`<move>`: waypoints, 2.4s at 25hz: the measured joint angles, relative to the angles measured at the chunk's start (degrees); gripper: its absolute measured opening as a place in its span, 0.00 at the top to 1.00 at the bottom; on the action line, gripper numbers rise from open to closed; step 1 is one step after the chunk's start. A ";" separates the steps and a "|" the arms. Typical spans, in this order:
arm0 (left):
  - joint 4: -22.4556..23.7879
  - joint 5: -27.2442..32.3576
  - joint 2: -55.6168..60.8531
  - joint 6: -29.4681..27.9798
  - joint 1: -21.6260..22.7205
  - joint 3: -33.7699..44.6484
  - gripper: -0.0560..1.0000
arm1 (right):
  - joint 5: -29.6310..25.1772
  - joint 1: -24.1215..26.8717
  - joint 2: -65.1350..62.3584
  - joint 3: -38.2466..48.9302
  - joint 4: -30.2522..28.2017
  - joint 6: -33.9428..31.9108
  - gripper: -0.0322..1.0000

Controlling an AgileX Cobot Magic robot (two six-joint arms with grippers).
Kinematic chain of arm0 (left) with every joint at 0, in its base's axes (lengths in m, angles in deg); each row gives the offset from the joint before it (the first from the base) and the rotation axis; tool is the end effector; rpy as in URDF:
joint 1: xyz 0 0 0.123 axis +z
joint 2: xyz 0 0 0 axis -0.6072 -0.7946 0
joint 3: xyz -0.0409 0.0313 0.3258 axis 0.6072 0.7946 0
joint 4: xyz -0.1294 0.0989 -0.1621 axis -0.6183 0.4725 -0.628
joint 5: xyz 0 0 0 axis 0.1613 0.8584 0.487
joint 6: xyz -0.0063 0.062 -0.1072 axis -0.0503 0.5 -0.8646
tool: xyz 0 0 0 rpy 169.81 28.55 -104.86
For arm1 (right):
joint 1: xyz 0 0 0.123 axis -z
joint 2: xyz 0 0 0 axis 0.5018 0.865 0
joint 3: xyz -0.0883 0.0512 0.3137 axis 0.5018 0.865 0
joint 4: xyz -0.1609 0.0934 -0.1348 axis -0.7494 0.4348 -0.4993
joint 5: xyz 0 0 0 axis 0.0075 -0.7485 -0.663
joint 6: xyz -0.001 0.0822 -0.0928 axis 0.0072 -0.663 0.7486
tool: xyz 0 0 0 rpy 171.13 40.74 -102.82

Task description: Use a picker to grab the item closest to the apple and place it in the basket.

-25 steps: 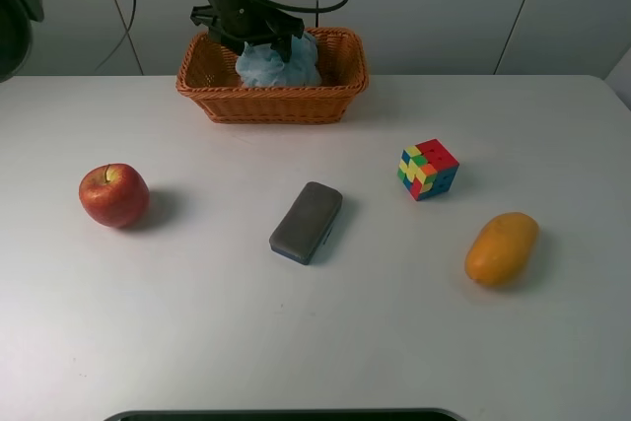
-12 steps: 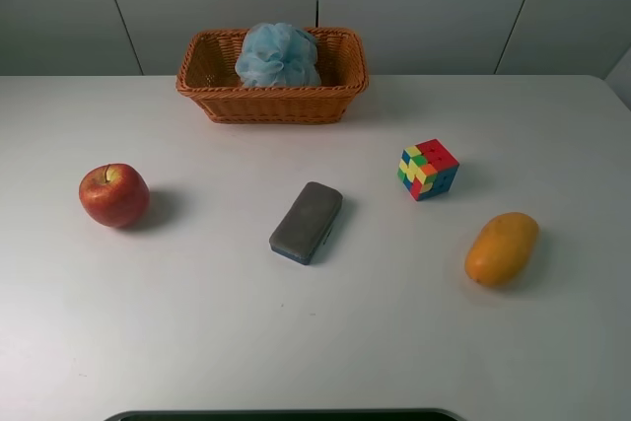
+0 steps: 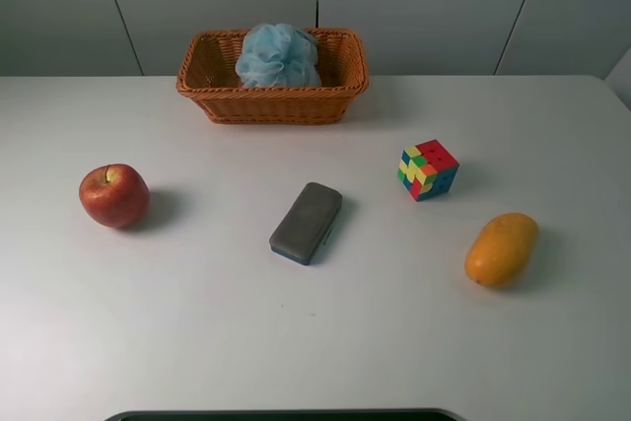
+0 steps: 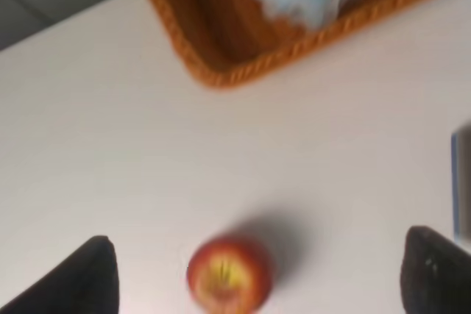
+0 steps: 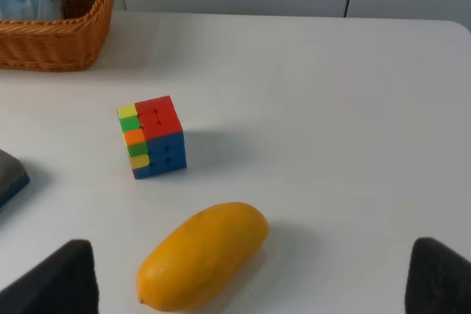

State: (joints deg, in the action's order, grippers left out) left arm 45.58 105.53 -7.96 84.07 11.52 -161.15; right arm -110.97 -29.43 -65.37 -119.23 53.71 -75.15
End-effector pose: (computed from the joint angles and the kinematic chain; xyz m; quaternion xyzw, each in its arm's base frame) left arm 0.2570 -0.1092 0.4201 0.2008 0.9372 -0.0098 0.2849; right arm -0.0440 0.0078 0.2516 -0.0325 0.8574 0.0086 0.5136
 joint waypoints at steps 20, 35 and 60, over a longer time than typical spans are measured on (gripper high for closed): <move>-1.02 0.28 72.59 1.26 5.53 48.94 0.25 | 0.00 0.00 0.00 0.00 0.00 -0.11 0.36; -10.67 -6.93 82.25 11.17 24.07 59.63 0.25 | 0.00 0.00 0.00 0.00 0.22 -0.11 0.36; -10.45 -7.05 82.25 11.22 24.07 59.63 0.25 | 0.00 0.00 0.00 0.00 0.22 -0.11 0.36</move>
State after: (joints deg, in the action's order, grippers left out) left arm 35.12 98.48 74.29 95.29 35.59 -101.51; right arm -110.97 -29.43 -65.37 -119.23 53.93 -75.26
